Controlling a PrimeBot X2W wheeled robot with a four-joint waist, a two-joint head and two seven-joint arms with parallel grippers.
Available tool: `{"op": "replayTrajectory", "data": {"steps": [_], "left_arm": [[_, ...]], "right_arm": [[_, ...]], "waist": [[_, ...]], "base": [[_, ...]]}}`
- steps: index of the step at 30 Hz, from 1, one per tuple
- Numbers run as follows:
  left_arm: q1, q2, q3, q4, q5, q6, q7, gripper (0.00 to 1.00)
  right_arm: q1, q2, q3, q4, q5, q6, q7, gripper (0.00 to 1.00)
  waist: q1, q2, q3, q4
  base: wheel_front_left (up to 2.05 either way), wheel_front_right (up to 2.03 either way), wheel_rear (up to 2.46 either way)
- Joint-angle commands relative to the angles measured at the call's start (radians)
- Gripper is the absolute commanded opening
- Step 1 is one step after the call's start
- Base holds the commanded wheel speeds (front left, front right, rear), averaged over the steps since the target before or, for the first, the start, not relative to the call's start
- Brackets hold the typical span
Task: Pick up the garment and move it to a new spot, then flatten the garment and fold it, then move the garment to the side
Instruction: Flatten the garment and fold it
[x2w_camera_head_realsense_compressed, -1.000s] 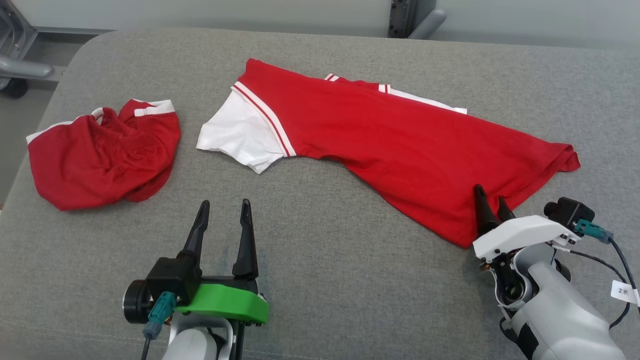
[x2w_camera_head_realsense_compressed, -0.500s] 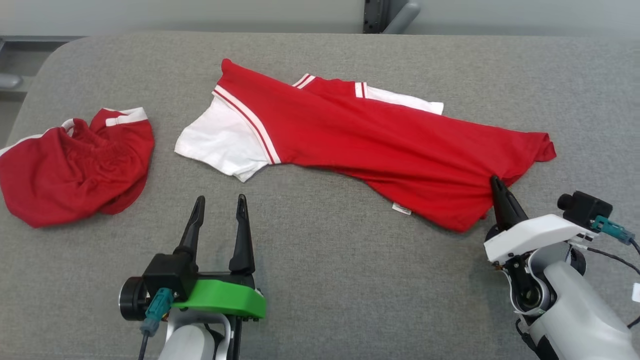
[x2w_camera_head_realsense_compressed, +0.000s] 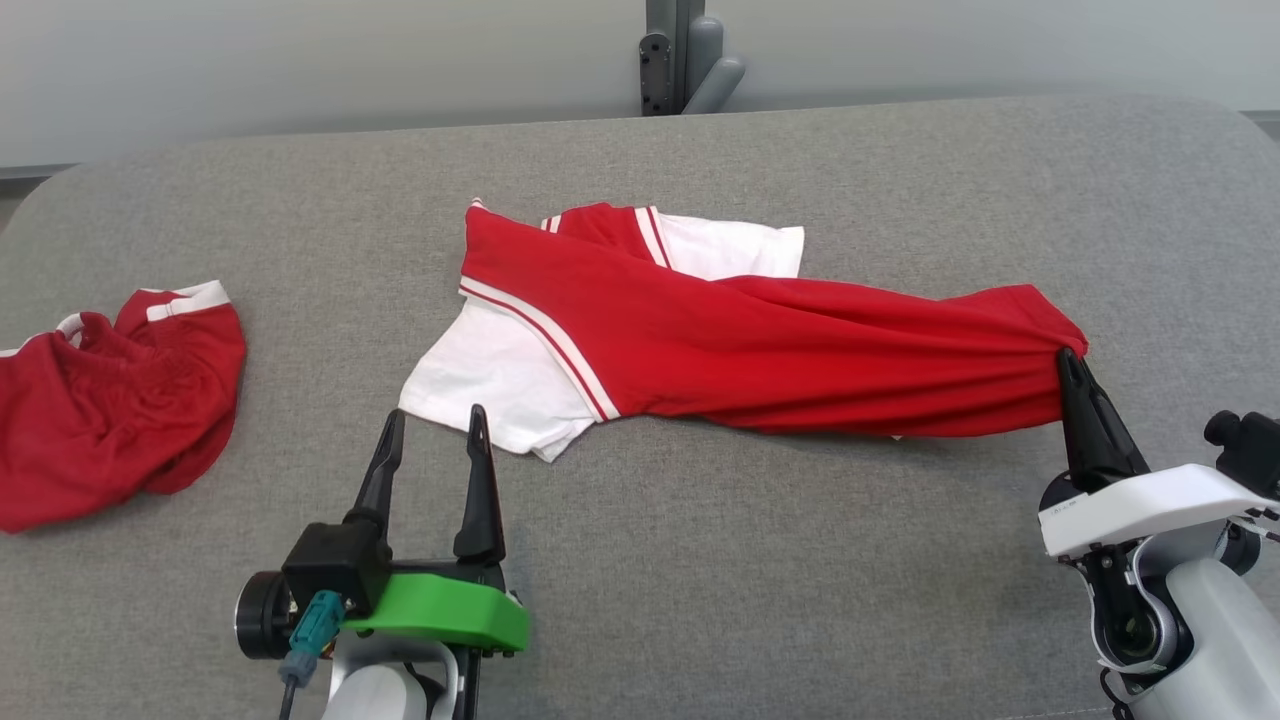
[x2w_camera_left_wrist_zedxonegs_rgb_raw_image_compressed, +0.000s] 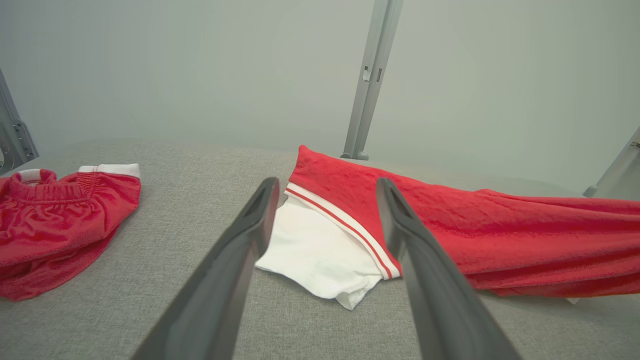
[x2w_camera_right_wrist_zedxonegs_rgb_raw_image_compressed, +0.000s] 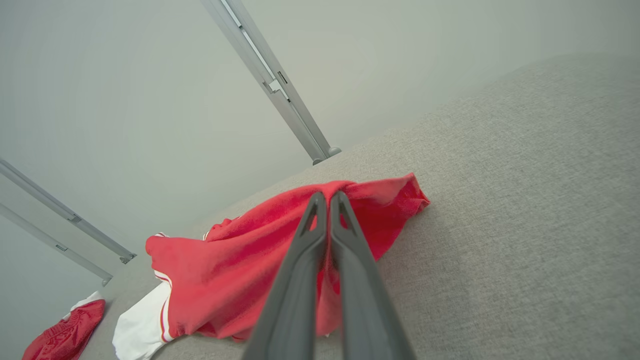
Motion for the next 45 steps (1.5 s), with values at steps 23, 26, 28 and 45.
{"op": "replayTrajectory", "data": {"steps": [23, 26, 28, 45], "left_arm": [[-0.095, 0.002, -0.101, -0.015, -0.052, 0.016, 0.000, 1.00], [-0.102, 0.002, -0.106, -0.013, -0.054, 0.021, 0.000, 1.00], [-0.100, 0.002, -0.104, -0.013, -0.054, 0.025, 0.000, 1.00], [-0.058, 0.002, -0.050, 0.063, 0.001, -0.002, 0.000, 1.00]], "right_arm": [[-0.593, -0.023, -0.059, 0.600, -0.259, 0.000, -0.001, 1.00], [-0.568, 0.005, -0.107, 0.565, -0.312, 0.000, -0.002, 1.00], [-0.521, 0.019, -0.130, 0.508, -0.345, 0.000, -0.002, 1.00], [0.010, 0.164, -0.250, -0.017, -0.425, 0.000, -0.002, 1.00]], "waist": [[0.0000, 0.0000, 0.153, 0.161], [0.0000, 0.0000, 0.154, 0.153], [0.0000, 0.0000, 0.148, 0.138], [0.0000, 0.0000, 0.053, -0.047]], "base": [[0.00, 0.00, 0.00], [0.00, 0.00, 0.00], [0.00, 0.00, 0.00], [0.00, 0.00, 0.00]]}}
